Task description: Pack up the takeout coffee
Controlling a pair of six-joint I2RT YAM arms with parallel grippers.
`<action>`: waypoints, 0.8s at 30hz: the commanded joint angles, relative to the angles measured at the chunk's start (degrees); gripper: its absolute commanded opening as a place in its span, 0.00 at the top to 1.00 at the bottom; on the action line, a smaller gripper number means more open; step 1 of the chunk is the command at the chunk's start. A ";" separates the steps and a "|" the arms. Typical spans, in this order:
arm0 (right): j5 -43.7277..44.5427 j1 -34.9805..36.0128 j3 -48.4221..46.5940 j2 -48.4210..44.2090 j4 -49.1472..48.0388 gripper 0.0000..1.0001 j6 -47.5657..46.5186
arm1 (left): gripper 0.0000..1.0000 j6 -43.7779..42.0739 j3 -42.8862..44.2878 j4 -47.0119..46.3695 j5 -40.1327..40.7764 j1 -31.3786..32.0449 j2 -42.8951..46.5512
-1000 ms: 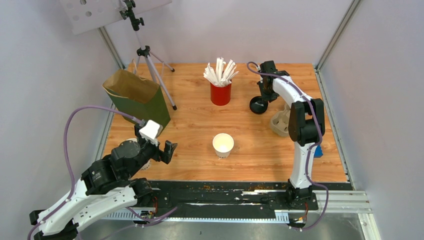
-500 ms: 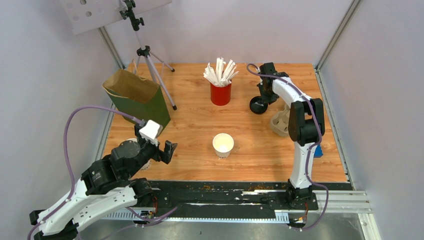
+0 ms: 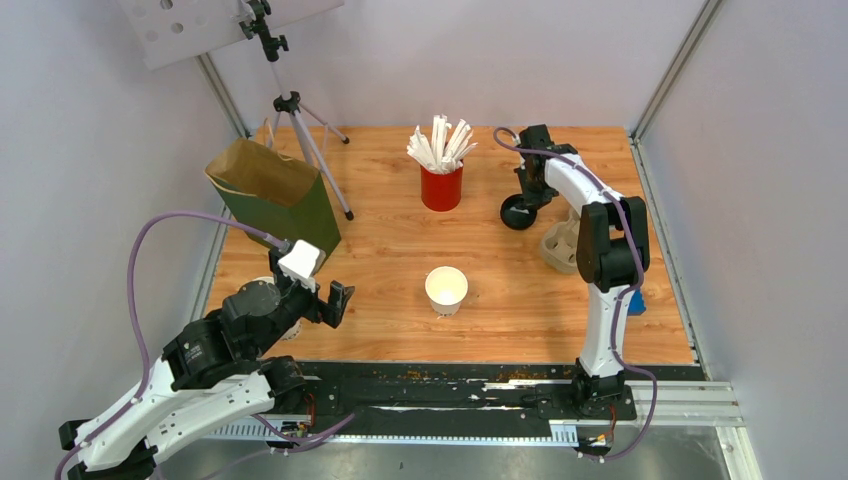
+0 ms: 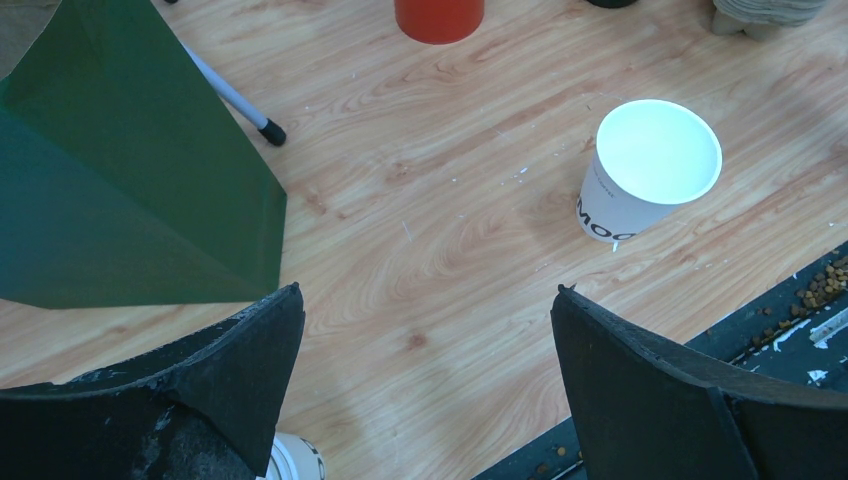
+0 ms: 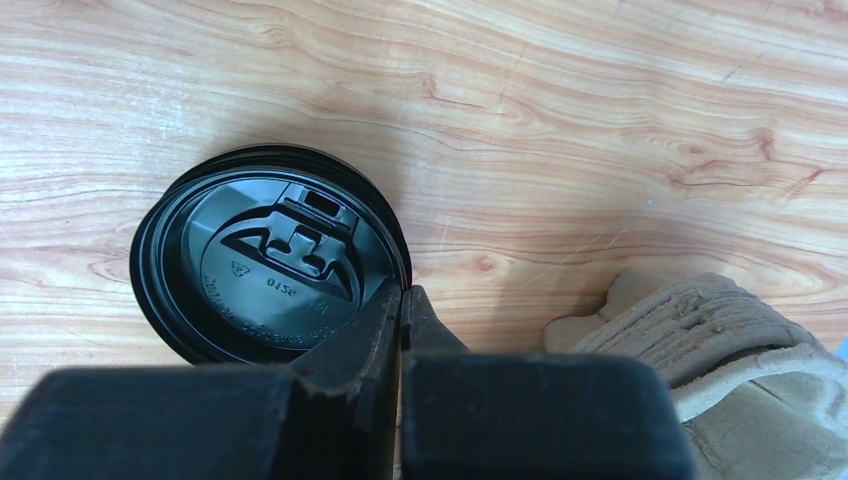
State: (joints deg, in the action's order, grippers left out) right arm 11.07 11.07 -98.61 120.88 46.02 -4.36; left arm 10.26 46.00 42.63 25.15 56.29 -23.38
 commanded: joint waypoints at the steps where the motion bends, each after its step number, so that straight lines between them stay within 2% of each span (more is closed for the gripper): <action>1: 1.96 0.00 -2.76 -2.58 0.17 1.00 0.10 | 0.00 -0.59 -0.16 -0.72 -0.08 0.22 0.09; 21: 2.78 0.01 -4.10 -4.34 2.25 0.94 0.41 | 0.00 -0.73 -0.21 -1.10 -0.65 0.22 0.09; 24: 1.98 0.05 -3.90 -4.42 2.37 1.00 -0.12 | 0.00 -0.77 -0.21 -1.14 -0.86 0.22 0.01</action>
State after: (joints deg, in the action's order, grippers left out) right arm 12.53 11.07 -100.79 119.72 48.14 -4.27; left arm 10.24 45.78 42.63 24.80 56.29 -23.38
